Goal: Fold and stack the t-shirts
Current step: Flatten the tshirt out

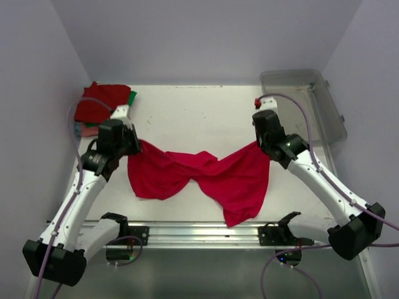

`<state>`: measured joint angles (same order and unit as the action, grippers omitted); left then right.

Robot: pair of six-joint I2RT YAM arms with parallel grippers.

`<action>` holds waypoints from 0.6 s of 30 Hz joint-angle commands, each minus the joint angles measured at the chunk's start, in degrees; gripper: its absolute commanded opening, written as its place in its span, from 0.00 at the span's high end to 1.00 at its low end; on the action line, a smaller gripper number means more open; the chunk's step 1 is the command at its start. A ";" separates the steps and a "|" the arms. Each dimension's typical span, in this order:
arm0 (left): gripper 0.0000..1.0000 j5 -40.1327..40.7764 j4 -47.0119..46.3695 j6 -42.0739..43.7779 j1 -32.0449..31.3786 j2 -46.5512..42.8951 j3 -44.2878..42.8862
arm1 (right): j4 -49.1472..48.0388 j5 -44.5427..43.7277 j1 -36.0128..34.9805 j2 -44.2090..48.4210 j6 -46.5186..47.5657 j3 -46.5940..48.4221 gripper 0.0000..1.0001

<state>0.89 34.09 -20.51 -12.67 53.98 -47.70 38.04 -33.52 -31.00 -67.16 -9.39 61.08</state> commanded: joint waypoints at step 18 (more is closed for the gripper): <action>1.00 -3.79 -11.31 5.92 1.59 33.25 -55.52 | -17.62 2.94 4.39 -16.04 11.56 40.00 1.00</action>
<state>-2.94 32.25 -16.86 -11.16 107.74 -112.14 33.65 -29.32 -22.70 -102.80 -3.81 113.99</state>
